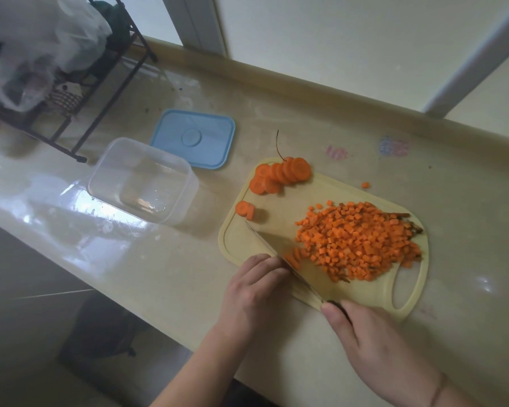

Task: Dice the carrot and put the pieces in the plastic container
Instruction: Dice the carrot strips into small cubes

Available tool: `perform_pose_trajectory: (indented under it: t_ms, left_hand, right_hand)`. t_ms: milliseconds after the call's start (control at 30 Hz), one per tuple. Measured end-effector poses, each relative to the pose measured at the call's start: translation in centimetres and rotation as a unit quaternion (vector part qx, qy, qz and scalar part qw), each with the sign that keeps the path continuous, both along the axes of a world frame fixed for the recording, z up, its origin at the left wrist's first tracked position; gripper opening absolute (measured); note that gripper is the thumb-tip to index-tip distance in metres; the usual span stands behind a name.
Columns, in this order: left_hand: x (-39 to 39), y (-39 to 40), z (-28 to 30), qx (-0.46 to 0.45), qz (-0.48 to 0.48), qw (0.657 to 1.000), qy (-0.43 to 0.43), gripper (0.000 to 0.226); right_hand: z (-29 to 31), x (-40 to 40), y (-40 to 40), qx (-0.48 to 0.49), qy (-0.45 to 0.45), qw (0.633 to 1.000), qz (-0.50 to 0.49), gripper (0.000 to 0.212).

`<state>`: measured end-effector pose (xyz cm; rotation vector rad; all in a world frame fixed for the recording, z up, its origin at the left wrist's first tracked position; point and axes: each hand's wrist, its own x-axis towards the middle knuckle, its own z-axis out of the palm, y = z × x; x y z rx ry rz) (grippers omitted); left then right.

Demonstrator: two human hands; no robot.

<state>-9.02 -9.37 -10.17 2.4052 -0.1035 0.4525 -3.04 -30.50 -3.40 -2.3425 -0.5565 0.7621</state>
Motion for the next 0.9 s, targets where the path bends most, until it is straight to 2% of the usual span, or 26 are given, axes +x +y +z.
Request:
perform_pose_trajectory:
  t_ms: [100, 267, 467, 667, 733, 833, 900]
  left_hand:
    - [-0.2, -0.2, 0.0, -0.004, -0.011, 1.0, 0.007, 0.025]
    - [-0.3, -0.9, -0.1, -0.006, -0.011, 1.0, -0.006, 0.025]
    - [-0.1, -0.5, -0.4, 0.001, -0.041, 0.999, -0.01, 0.026]
    - [-0.3, -0.5, -0.8, 0.004, -0.046, 0.999, -0.02, 0.023]
    - [-0.3, -0.5, -0.9, -0.001, -0.044, 0.999, -0.014, 0.019]
    - [-0.3, -0.5, -0.7, 0.017, -0.038, 0.999, 0.001, 0.015]
    - [-0.1, -0.6, -0.4, 0.009, -0.025, 1.0, -0.003, 0.008]
  right_hand:
    - [-0.1, -0.6, -0.6, -0.007, 0.001, 1.0, -0.017, 0.077]
    - [0.0, -0.7, -1.4, -0.01, 0.009, 0.999, -0.037, 0.074]
    - [-0.4, -0.8, -0.7, -0.012, 0.0, 0.999, -0.032, 0.082]
    - [1.5, -0.7, -1.1, -0.01, 0.052, 0.997, -0.061, 0.091]
    - [2.8, -1.0, -1.9, -0.012, 0.062, 0.994, -0.086, 0.085]
    - [4.7, -0.9, -3.1, -0.007, 0.028, 0.992, -0.123, 0.057]
    - [5.3, -0.5, -4.1, -0.007, 0.005, 0.99, -0.144, 0.057]
